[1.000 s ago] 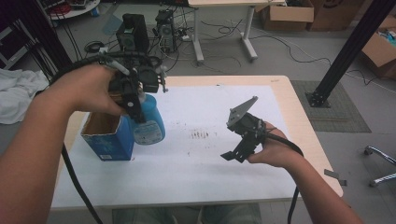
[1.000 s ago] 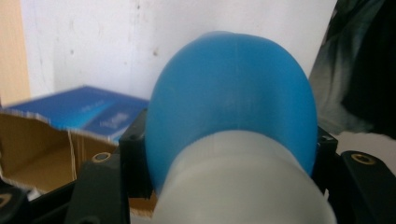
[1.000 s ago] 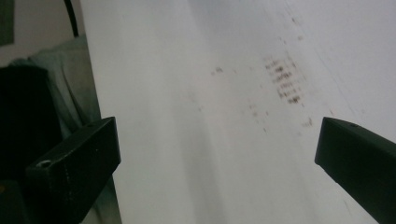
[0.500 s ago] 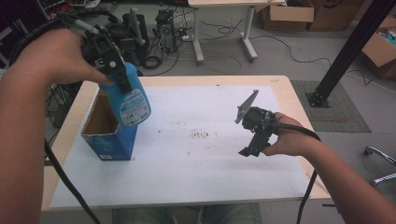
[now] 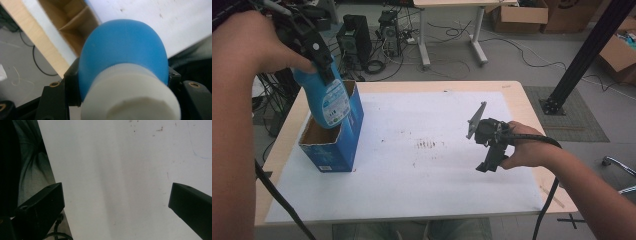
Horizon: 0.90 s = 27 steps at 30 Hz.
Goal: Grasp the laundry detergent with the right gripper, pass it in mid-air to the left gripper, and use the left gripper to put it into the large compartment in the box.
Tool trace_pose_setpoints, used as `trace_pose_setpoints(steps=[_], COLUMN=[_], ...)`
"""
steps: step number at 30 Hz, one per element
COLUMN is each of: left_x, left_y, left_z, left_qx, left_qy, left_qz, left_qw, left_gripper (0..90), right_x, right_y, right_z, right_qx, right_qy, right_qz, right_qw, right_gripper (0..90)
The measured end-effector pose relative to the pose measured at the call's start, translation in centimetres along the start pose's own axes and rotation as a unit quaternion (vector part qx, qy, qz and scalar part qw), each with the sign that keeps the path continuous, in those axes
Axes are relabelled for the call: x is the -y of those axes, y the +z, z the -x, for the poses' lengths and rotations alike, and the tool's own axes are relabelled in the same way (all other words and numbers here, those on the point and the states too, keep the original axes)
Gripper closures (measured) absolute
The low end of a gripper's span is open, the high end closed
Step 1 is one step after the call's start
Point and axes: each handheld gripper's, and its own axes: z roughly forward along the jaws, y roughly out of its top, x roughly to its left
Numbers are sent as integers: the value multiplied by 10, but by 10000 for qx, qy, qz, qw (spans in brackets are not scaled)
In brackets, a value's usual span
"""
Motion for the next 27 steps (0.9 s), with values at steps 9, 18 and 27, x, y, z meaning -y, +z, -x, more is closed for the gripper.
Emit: trace_pose_setpoints(steps=[9,18,27], left_x=[4,8,8], left_y=[-3,14,45], left_z=[-24,-39,-48], left_qx=[-8,-97,-70], left_qy=[-1196,-1807,-2001], left_qz=[143,103,-41], left_qw=[9927,9834,9797], left_gripper=[382,382,382], right_x=[2,3,6], right_y=[1,2,3], right_z=[-1,0,1], right_qx=[36,10,0], right_qy=[-81,-77,-6], right_qz=[-65,-96,-113], right_qw=[9999,9999,9999], right_gripper=[0,0,0])
